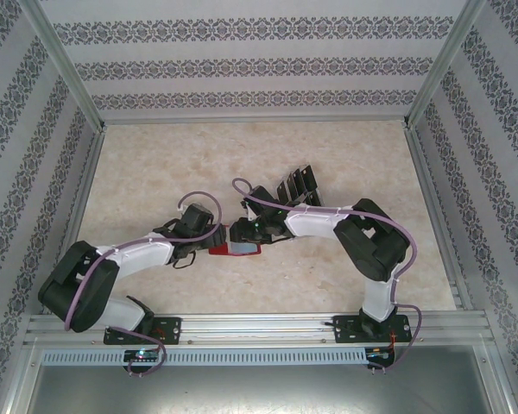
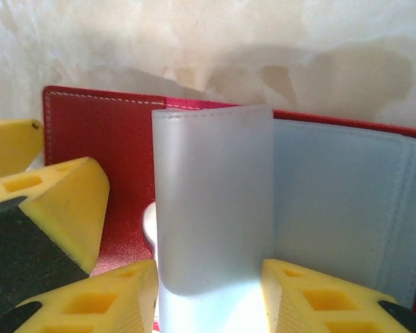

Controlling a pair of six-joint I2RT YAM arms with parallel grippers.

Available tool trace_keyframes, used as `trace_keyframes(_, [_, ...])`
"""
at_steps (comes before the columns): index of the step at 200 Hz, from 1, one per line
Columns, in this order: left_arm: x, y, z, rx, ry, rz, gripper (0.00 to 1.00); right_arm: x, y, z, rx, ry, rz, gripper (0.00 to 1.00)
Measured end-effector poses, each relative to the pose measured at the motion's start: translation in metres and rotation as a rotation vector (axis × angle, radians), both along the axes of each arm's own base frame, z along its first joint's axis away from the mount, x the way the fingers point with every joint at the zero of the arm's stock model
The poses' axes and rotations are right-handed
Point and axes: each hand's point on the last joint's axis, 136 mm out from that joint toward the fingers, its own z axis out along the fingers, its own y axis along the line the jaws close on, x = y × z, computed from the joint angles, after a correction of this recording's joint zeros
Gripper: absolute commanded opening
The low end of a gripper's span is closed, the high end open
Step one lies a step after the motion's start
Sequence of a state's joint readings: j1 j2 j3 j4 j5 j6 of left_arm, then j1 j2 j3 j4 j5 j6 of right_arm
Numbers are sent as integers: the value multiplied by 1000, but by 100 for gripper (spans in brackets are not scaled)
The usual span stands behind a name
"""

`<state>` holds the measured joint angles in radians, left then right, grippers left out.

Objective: Put the credit cards into the card holder

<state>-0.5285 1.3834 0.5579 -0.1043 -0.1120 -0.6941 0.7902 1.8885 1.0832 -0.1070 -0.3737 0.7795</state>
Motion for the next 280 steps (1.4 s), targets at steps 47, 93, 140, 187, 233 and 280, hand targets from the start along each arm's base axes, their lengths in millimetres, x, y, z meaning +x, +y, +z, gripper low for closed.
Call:
trace_keyframes(47, [-7, 21, 6, 40, -7, 67, 95, 2, 4, -1, 5, 6, 0, 44])
trace_keyframes(93, [-13, 30, -9, 76, 31, 88, 93, 5, 16, 4, 34, 17, 17, 44])
trace_keyframes(140, [-12, 35, -9, 51, 16, 134, 91, -1, 46, 18, 86, 24, 81, 44])
trace_keyframes(187, [-16, 50, -1, -57, -27, 241, 91, -5, 62, 30, 122, 26, 119, 44])
trace_keyframes(233, [-28, 75, 14, -94, -61, 348, 91, -15, 78, 25, 126, 53, 161, 44])
trace_keyframes(280, [-30, 79, 18, -107, -60, 349, 92, -17, 74, 25, 95, 49, 159, 44])
